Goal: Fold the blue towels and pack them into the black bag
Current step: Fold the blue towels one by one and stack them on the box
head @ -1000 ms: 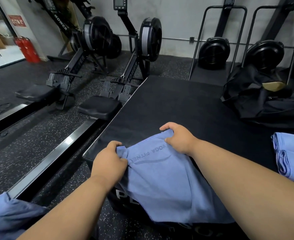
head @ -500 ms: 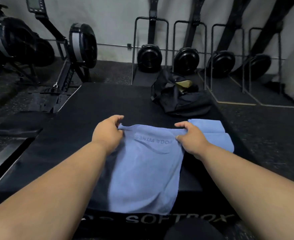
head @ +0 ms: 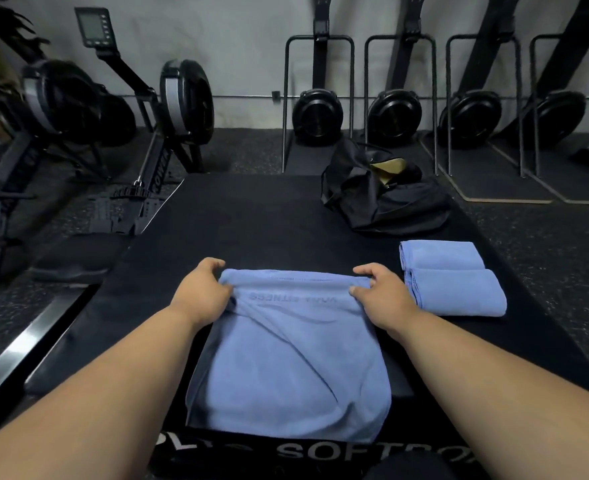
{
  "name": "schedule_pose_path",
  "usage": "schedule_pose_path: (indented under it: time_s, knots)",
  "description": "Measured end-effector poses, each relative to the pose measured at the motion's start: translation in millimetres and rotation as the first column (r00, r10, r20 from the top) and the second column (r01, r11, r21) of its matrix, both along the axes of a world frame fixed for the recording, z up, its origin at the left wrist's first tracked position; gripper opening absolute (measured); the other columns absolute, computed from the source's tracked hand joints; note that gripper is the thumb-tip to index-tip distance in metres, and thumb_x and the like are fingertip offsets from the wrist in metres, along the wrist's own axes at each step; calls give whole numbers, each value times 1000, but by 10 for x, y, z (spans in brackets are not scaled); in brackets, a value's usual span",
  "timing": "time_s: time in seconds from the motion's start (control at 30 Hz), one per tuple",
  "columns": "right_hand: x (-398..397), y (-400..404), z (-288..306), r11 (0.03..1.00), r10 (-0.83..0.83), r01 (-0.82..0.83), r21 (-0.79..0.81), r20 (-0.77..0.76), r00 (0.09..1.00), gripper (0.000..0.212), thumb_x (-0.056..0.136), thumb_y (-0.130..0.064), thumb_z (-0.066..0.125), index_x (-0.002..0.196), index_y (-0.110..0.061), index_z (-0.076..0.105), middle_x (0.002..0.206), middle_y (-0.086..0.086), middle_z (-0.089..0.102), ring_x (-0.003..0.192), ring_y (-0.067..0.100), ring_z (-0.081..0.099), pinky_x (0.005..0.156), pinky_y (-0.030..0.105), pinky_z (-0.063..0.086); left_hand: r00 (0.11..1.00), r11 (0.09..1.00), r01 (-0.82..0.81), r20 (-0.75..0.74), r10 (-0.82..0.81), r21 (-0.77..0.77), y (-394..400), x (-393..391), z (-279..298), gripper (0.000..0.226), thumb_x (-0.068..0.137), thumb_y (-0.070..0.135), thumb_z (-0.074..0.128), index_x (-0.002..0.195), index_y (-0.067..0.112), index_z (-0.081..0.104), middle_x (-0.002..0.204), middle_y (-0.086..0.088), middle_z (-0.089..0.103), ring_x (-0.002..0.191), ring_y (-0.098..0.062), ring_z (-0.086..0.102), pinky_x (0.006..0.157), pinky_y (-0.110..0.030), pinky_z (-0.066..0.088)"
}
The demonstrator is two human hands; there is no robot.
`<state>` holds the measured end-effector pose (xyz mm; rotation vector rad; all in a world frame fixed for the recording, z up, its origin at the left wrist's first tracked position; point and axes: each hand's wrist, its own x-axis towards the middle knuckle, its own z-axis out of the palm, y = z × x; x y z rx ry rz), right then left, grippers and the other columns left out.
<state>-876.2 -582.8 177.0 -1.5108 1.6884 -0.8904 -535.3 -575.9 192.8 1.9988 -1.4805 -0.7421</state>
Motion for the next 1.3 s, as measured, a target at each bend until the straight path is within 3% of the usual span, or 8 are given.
schedule_pose_path:
  time_s: [0.2, 0.47, 0.57, 0.73, 0.9, 1.03, 1.2, 1.3]
  knots:
    - [-15, -161, -62, 999, -44, 44, -12, -61, 997, 32, 92, -12, 74, 122, -22, 67, 77, -7, 55, 70, 8, 54, 66, 22, 41, 999, 999, -38, -20, 39, 12, -201, 47, -99, 53, 90, 14, 62, 142, 22, 55, 95, 7, 72, 93, -12, 68, 83, -29, 50]
    - [17, -302, -105, 995, -79, 70, -64, -136, 988, 25, 94, -13, 69, 115, -27, 66, 80, -7, 57, 75, 7, 56, 69, 22, 43, 996, 997, -70, -49, 68, -39, -395, 80, -232, 47, 96, 20, 64, 142, 25, 55, 94, 10, 73, 92, -12, 70, 86, -29, 49]
    - [8, -328, -137, 994, -93, 85, -67, -130, 987, 25, 96, -13, 65, 117, -28, 64, 84, -8, 57, 78, 8, 56, 73, 29, 43, 996, 991, -78, -58, 72, -107, -397, 54, -264, 42, 101, 22, 58, 142, 28, 52, 94, 8, 71, 89, -14, 69, 83, -32, 51]
    - [-42, -381, -129, 993, -105, 97, -60, -144, 984, 26, 100, -15, 61, 120, -31, 62, 91, -11, 57, 82, 10, 57, 76, 30, 40, 996, 984, -88, 3, 90, -156, -398, -36, -292, 40, 105, 25, 54, 144, 30, 50, 102, 13, 64, 90, -11, 61, 82, -31, 42]
    - [-41, -409, -139, 996, -83, 75, -43, -234, 969, 30, 99, -17, 59, 122, -35, 62, 110, -6, 58, 83, 10, 57, 77, 31, 41, 993, 993, -27, 112, 39, -111, -452, -76, -326, 44, 102, 22, 51, 145, 30, 54, 132, 2, 64, 119, -22, 58, 98, -36, 47]
    - [-46, -400, -139, 998, -46, 34, -55, -243, 969, 38, 97, -16, 57, 130, -34, 62, 123, -8, 55, 93, 13, 58, 83, 30, 41, 977, 981, 129, 187, -101, -144, -418, -68, -313, 50, 99, 18, 51, 147, 31, 54, 138, 6, 61, 133, -20, 48, 111, -39, 45]
    - [-54, -380, -104, 1000, 7, -17, -26, -336, 942, 34, 97, -15, 54, 123, -35, 62, 114, -9, 58, 111, 20, 51, 88, 30, 38, 926, 968, 248, 302, -227, -34, -386, -30, -178, 49, 93, 17, 53, 140, 31, 60, 128, 6, 66, 123, -19, 57, 105, -38, 50]
    - [-70, -347, -24, 996, 86, -85, 18, -278, 957, 37, 95, -11, 51, 116, -41, 58, 105, -8, 59, 96, 20, 55, 82, 32, 42, 936, 970, 245, 261, -235, -5, -344, -5, -57, 45, 94, 15, 53, 135, 31, 61, 124, 7, 65, 107, -14, 61, 94, -28, 47]
